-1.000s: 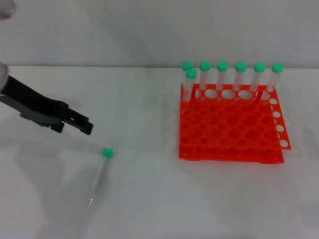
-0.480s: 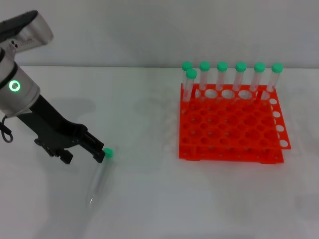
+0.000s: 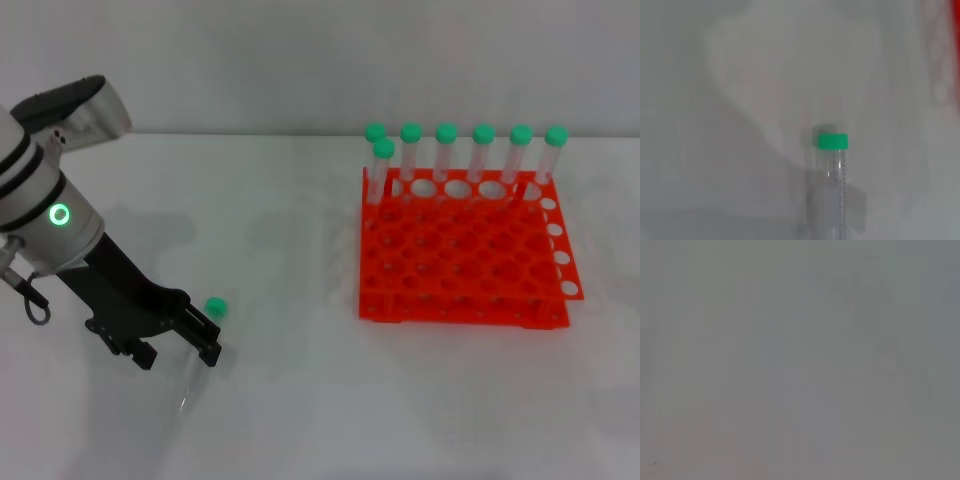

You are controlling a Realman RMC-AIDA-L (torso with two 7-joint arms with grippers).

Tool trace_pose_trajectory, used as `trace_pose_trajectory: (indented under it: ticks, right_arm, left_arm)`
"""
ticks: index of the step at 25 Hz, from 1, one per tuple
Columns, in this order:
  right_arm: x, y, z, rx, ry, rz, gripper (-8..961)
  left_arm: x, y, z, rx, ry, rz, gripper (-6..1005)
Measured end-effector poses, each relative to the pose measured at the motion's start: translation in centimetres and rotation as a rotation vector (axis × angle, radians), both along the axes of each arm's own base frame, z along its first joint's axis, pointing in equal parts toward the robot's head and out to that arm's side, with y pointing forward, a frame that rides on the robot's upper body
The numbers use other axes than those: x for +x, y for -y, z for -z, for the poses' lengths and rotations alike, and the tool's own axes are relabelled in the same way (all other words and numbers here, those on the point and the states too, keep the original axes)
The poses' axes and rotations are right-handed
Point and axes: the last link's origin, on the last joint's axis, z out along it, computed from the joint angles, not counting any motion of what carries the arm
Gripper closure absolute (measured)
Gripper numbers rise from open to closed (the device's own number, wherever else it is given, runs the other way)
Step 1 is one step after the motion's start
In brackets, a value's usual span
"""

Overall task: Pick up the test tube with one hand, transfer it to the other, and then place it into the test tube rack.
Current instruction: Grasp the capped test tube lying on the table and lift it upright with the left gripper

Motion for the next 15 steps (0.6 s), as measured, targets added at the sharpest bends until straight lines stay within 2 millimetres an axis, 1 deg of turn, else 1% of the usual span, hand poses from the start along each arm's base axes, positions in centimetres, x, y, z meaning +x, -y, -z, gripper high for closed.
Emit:
trace_pose_trajectory:
  ticks: [5,15]
  right_arm:
    - [0.0,0.0,0.1,-0.004,0.001,0.001,306]
    - [0.0,0.0,0.1,-0.005,0.002,0.001,305]
  left_arm:
    - [-0.9,0.4,1.0,-0.011,-0.007,-0.015,137]
    - [-1.8,0.3,1.6,-0.003,-0.054,-0.02,190]
